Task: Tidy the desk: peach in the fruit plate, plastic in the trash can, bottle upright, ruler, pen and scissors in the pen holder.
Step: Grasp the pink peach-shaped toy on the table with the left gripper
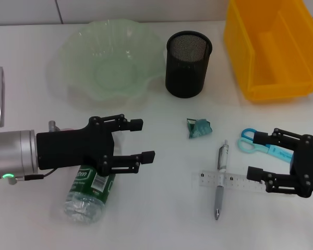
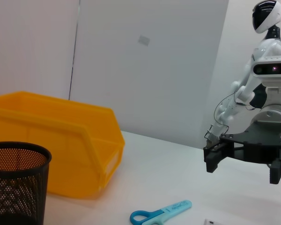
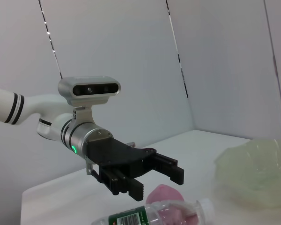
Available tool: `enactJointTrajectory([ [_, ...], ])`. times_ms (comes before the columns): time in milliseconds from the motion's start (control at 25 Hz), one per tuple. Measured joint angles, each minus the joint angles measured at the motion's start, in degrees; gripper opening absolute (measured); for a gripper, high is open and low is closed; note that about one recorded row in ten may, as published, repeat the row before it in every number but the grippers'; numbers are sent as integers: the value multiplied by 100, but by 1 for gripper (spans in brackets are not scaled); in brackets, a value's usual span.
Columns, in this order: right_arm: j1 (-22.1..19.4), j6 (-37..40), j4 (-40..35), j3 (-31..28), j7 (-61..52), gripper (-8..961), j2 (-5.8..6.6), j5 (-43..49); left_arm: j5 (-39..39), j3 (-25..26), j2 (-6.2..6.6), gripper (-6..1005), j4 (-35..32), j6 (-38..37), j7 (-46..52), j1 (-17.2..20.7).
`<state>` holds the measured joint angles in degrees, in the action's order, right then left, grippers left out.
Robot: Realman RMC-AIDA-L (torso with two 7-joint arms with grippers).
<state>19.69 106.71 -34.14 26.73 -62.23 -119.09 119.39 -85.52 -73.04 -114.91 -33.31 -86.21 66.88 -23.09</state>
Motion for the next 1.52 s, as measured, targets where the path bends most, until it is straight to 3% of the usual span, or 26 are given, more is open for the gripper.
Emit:
enactJointTrajectory([
  [480, 0, -80, 72, -1, 1, 836, 0, -4, 0, 108, 47, 779, -215, -3, 0, 128],
  [560, 0, -146, 81, 4, 5, 836, -1, -5, -2, 294, 88, 779, -307, -3, 0, 239],
  [600, 0, -181, 88, 5, 7, 836, 0, -4, -26, 937, 198, 778, -386, -9, -32, 467],
  [640, 0, -215, 101, 6, 8, 836, 0, 0, -49, 1195, 242, 778, -378, -5, -76, 590],
  [720, 0, -256, 128, 7, 12, 836, 0, 6, -49, 1195, 242, 778, -378, -5, -76, 590],
  [800, 0, -301, 153, 8, 35, 836, 0, 10, -76, 1628, 289, 777, -200, 208, -390, 833],
  [1000, 40, -335, 237, 8, 123, 836, 0, 15, -206, 1599, 238, 776, 44, 780, -702, 941],
  [1520, 23, -347, 242, 4, 139, 835, 9, 32, -1124, 1626, 149, 611, 70, 941, -612, 761],
])
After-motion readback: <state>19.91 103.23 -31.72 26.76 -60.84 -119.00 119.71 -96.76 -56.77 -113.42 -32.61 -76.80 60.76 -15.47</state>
